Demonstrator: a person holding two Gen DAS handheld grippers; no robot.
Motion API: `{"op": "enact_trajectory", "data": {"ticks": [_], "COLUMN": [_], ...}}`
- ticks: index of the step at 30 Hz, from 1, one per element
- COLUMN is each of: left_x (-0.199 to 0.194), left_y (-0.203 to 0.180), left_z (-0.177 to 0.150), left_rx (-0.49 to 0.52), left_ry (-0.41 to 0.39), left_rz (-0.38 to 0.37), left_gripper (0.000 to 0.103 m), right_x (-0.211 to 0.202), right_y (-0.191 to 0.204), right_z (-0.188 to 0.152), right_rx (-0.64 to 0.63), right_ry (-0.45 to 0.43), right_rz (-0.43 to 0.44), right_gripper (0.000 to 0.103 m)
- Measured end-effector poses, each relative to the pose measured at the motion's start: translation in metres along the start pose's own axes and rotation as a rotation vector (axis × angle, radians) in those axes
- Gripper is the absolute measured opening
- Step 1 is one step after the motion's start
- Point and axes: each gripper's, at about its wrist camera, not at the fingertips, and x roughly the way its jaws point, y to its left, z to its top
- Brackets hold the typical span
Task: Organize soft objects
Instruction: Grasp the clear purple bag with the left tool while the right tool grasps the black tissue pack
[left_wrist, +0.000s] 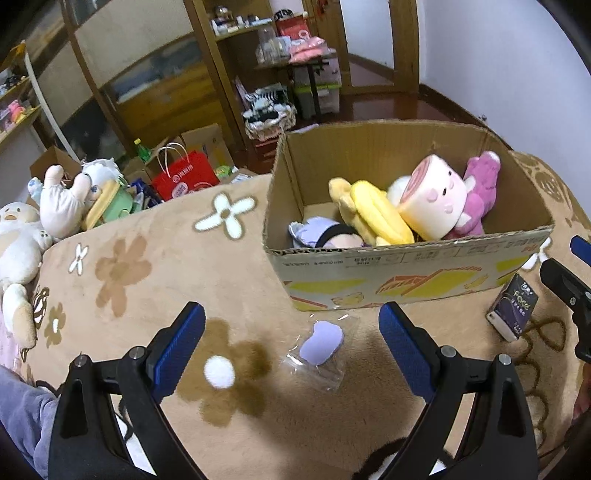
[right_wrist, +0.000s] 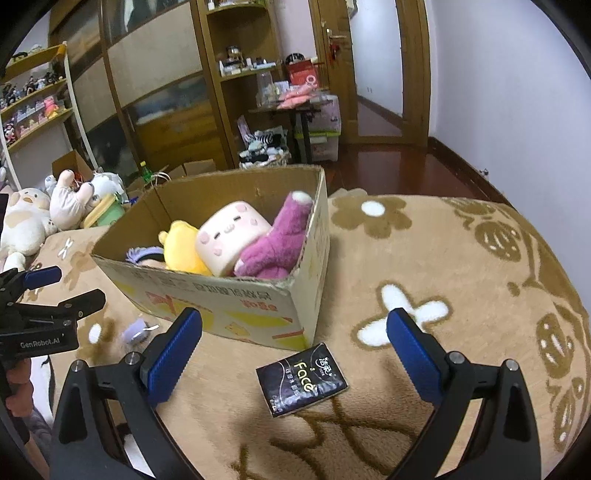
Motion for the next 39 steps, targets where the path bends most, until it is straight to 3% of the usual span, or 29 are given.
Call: {"op": "enact_trajectory", "data": {"ticks": [13,29,39], "left_x": [0.055,0.081,0.102], "left_y": [0.001,-0.012,-0.002], "left_z": [-0.001,-0.011,-0.019], "left_rx": [-0.03,0.03,-0.025], "left_ry": [0.132,0.188,0.249], "left_rz": [-0.039,-0.019,-0.06], "left_gripper": [0.094,0.094,0.094], "right_x": [0.035,0.077,0.083], "right_y": [-0.001,-0.011,-0.005], "right_z": [-0.013,-0.028,-0.036], "right_rx": [-0.002,0.007,-0.032], "right_ry": [0.091,0.203,0.22], "right_rz": [-0.035,-0.055,-0.077], "right_gripper": [0.103,0.103,0.103]}}
